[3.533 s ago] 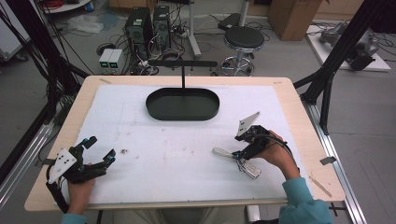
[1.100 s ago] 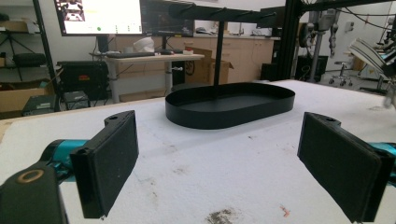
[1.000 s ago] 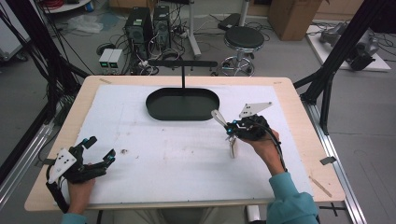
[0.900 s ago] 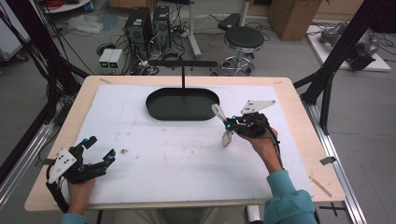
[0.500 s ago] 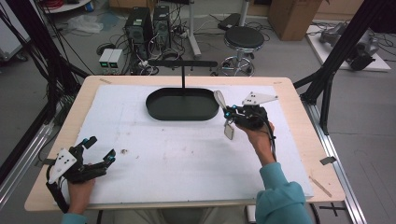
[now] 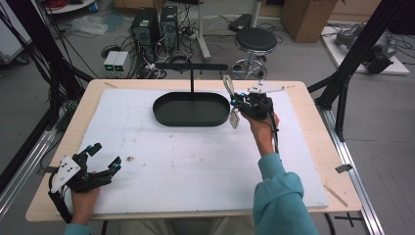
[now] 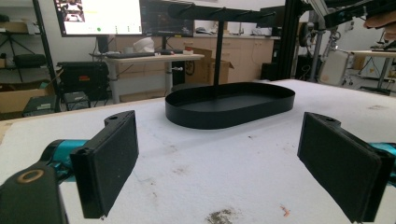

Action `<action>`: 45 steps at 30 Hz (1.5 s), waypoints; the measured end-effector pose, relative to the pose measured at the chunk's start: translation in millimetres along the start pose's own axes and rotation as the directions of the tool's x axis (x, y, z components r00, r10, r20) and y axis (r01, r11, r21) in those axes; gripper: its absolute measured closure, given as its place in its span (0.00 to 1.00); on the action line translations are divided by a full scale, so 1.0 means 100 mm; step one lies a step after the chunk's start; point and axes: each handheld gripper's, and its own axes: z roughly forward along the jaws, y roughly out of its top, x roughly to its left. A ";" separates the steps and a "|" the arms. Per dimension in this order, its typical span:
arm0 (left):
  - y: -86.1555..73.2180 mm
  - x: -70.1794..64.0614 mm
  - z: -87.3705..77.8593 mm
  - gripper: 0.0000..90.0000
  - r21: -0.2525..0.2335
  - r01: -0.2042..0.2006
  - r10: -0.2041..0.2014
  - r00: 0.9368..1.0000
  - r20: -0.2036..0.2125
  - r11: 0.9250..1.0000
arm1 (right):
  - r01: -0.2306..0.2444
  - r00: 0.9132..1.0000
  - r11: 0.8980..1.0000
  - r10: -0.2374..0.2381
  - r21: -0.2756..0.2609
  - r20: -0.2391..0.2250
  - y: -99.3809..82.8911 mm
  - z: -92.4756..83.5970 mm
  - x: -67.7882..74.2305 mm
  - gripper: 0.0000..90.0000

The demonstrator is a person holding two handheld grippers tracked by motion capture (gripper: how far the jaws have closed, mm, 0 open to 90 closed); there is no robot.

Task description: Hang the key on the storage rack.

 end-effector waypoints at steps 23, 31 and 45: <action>0.00 0.00 0.00 0.14 0.002 0.001 -0.001 1.000 0.001 1.000 | -0.032 0.995 0.999 0.032 0.003 0.099 0.06 0.39 -0.07 0.91; 0.00 0.00 0.00 0.14 0.001 0.000 0.000 1.000 0.001 1.000 | -0.040 0.991 0.999 0.038 0.009 0.128 0.05 0.51 -0.05 0.91; 0.00 0.00 0.00 0.14 0.002 0.003 -0.003 1.000 0.000 1.000 | -0.020 0.982 0.999 0.011 0.045 0.190 0.11 0.71 -0.03 0.91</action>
